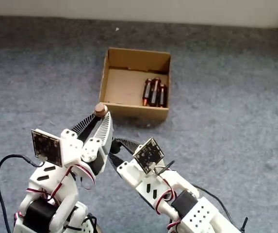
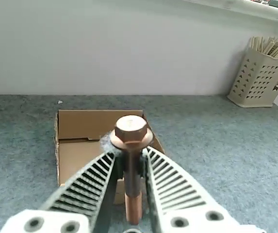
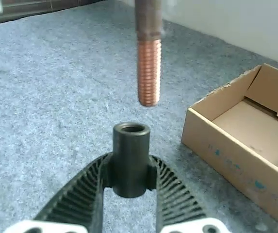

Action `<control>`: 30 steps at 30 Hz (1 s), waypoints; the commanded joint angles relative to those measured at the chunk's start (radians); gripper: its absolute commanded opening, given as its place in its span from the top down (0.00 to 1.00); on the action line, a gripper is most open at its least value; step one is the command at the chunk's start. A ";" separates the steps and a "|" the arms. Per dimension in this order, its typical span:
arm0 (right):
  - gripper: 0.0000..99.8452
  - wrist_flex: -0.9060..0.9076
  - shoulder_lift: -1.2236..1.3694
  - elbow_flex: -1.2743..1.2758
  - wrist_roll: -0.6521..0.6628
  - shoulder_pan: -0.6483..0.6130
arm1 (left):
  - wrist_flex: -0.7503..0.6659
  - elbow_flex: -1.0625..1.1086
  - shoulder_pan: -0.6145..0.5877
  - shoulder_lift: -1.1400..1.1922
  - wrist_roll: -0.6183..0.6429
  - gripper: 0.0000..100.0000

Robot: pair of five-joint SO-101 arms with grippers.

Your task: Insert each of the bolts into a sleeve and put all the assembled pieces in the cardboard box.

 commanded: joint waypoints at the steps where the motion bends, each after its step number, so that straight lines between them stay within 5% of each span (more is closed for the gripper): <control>1: 1.00 -0.030 -0.018 -0.008 0.009 0.001 | 0.049 -0.030 0.012 -0.013 -0.005 0.99; 20: 1.00 -0.031 -0.018 -0.013 0.006 0.022 | 0.190 -0.030 0.082 -0.013 -0.009 0.99; 26: 1.00 -0.031 -0.018 -0.015 0.006 0.044 | 0.287 -0.042 0.074 -0.012 -0.005 0.82; 30: 1.00 -0.031 -0.018 -0.015 0.006 0.044 | 0.311 -0.047 0.073 -0.012 -0.012 0.81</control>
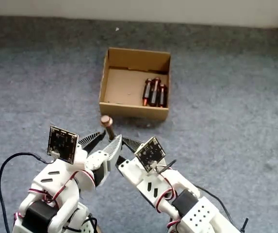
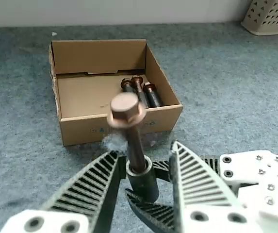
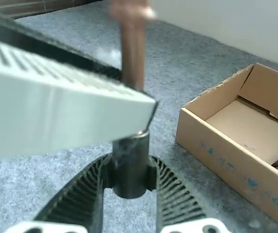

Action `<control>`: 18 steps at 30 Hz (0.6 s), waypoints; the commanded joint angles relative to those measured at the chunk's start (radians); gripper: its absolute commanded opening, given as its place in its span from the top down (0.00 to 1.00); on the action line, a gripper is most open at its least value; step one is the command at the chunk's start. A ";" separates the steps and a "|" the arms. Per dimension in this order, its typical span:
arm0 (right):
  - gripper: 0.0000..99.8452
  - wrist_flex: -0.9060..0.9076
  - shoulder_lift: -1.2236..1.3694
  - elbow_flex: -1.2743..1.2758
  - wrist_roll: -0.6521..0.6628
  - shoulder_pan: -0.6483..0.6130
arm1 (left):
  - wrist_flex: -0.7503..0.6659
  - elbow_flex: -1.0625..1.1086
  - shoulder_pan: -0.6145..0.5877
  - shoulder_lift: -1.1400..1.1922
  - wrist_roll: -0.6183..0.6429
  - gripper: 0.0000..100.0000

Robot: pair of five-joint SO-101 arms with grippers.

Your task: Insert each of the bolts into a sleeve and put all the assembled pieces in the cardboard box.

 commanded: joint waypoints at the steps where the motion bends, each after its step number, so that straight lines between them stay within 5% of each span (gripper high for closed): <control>1: 1.00 -0.028 -0.018 -0.016 0.005 0.010 | 0.015 -0.039 0.010 -0.007 -0.008 0.81; 18: 1.00 -0.028 -0.018 -0.008 0.005 0.010 | 0.008 -0.085 -0.294 -0.008 -0.009 0.81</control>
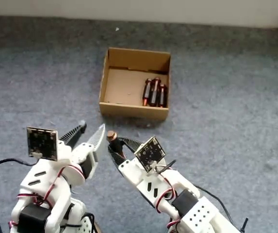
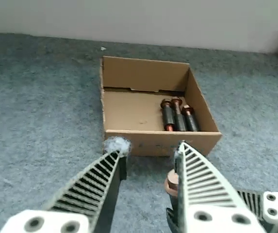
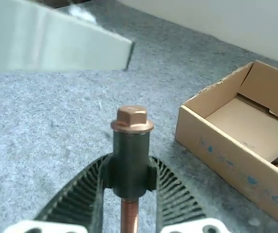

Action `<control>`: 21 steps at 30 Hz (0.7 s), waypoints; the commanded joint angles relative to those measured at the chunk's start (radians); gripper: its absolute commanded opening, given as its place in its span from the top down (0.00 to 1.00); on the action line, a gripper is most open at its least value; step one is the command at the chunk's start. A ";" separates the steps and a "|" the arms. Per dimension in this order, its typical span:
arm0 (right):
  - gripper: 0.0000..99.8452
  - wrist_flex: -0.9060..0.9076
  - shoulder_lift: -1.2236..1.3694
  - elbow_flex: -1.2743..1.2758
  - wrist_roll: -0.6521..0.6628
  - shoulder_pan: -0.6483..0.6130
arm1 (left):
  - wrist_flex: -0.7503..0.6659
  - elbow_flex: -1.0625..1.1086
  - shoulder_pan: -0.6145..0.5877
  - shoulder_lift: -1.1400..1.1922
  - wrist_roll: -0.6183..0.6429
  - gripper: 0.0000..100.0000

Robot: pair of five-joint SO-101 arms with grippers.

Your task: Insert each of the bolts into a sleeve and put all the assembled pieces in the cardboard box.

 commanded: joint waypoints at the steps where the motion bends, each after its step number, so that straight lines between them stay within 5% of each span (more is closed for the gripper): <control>1: 1.00 -0.028 -0.018 -0.008 0.003 0.015 | -0.005 -0.016 -0.119 -0.005 -0.009 0.81; 6: 1.00 -0.028 -0.016 -0.016 0.002 0.113 | -0.020 0.185 -0.277 -0.005 -0.009 0.83; 11: 1.00 -0.024 -0.013 -0.016 -0.097 0.236 | -0.167 0.372 -0.308 -0.005 -0.120 1.00; 21: 1.00 -0.025 -0.005 -0.165 -0.157 0.341 | -0.249 0.493 -0.306 -0.004 -0.164 0.98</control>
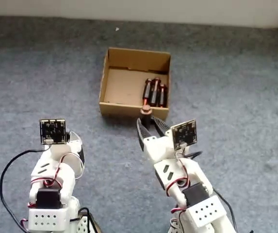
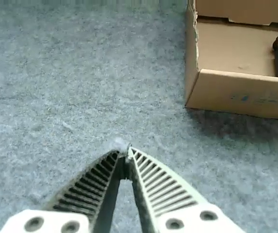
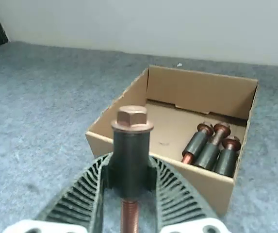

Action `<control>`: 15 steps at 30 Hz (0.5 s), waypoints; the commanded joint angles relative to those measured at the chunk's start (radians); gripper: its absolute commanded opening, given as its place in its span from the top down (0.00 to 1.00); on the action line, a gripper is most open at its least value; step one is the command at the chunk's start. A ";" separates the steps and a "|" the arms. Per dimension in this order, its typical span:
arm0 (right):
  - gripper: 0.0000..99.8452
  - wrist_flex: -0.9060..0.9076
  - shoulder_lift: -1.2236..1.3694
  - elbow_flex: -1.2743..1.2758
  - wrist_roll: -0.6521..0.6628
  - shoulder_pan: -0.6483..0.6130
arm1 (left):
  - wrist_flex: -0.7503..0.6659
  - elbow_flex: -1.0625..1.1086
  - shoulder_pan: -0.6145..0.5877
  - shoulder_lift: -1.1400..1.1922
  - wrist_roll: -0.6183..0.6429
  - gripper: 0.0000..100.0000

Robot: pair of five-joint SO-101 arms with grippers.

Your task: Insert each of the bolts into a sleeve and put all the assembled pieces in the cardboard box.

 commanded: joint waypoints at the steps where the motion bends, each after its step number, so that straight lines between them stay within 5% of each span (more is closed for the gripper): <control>1: 1.00 -0.027 -0.005 -0.119 -0.008 0.015 | -0.023 0.019 -0.008 -0.007 -0.006 0.98; 8: 0.99 -0.200 0.061 -0.223 -0.003 0.015 | -0.021 0.019 -0.007 -0.005 -0.005 0.98; 15: 0.99 -0.248 0.510 -0.484 -0.003 0.016 | -0.021 0.019 -0.007 -0.005 -0.005 0.98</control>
